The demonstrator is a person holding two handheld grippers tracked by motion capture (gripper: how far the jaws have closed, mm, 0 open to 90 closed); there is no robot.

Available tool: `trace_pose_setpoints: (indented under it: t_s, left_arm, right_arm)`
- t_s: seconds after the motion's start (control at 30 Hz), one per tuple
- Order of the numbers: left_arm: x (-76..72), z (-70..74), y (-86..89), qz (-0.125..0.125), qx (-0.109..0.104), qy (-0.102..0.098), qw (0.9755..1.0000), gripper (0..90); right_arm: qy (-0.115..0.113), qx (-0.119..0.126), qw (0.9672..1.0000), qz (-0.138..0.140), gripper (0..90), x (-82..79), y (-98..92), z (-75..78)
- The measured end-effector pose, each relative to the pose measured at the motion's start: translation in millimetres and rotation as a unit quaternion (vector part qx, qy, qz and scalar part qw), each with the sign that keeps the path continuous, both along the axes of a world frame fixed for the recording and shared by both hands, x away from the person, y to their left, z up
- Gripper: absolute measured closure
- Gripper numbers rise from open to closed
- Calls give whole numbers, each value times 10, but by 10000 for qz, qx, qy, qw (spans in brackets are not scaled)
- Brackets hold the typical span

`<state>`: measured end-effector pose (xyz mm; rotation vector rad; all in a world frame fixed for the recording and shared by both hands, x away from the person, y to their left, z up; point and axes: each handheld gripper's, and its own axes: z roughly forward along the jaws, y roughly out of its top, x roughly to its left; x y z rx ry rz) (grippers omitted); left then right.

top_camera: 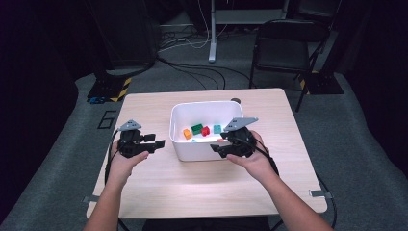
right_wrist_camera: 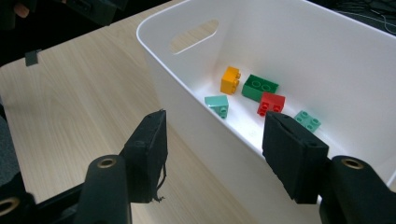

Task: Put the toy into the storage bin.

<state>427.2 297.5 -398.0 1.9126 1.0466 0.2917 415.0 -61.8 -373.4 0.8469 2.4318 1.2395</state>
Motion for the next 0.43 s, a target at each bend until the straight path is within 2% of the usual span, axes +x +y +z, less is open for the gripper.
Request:
trace_pose_setpoints:
  t_s: [0.1,0.23,0.43]
  left_arm:
    - [11,-28,5,16,-19,4,10000,415]
    - [29,-71,21,48,-19,24,10000,410]
    - [56,-141,49,187,117,-5,9998,391]
  right_arm:
    - [-27,-56,10000,-30,393,-50,-36,-88]
    - [65,20,9999,-90,393,-78,-87,-179]
    - [68,53,9998,-192,383,-145,-236,-310]
